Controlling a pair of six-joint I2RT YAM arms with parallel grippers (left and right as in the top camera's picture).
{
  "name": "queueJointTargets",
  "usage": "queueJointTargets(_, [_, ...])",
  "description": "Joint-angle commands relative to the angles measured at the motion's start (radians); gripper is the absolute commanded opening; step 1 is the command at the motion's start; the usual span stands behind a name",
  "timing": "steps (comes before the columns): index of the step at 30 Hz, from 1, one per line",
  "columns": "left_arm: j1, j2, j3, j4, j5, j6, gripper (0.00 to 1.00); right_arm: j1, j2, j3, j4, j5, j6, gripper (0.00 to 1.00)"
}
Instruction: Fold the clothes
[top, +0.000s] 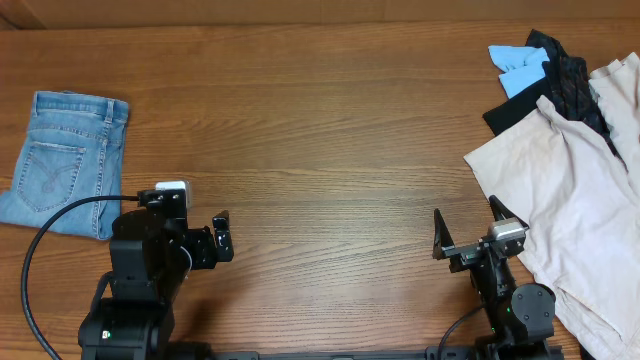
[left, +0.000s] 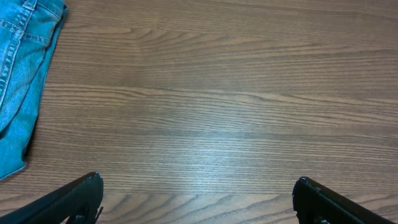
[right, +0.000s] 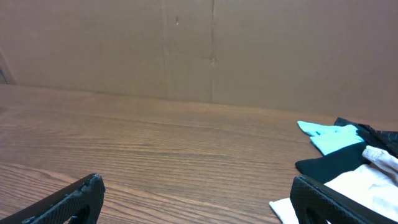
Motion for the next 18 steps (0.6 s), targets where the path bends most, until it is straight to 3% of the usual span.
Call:
queueJointTargets(1, [-0.002,-0.001,-0.004,0.003,-0.007,-0.013,1.0,-0.006,-0.01,-0.011,0.007,0.009,-0.004,1.0])
queueJointTargets(11, [-0.002,-0.007,-0.005,0.004,-0.007,-0.013,1.0,-0.006,-0.01,-0.011,0.007,0.009,-0.004,1.0])
queueJointTargets(18, [-0.002,-0.124,-0.103,0.004,-0.007,-0.013,1.0,-0.006,-0.01,-0.011,0.007,0.009,-0.004,1.0])
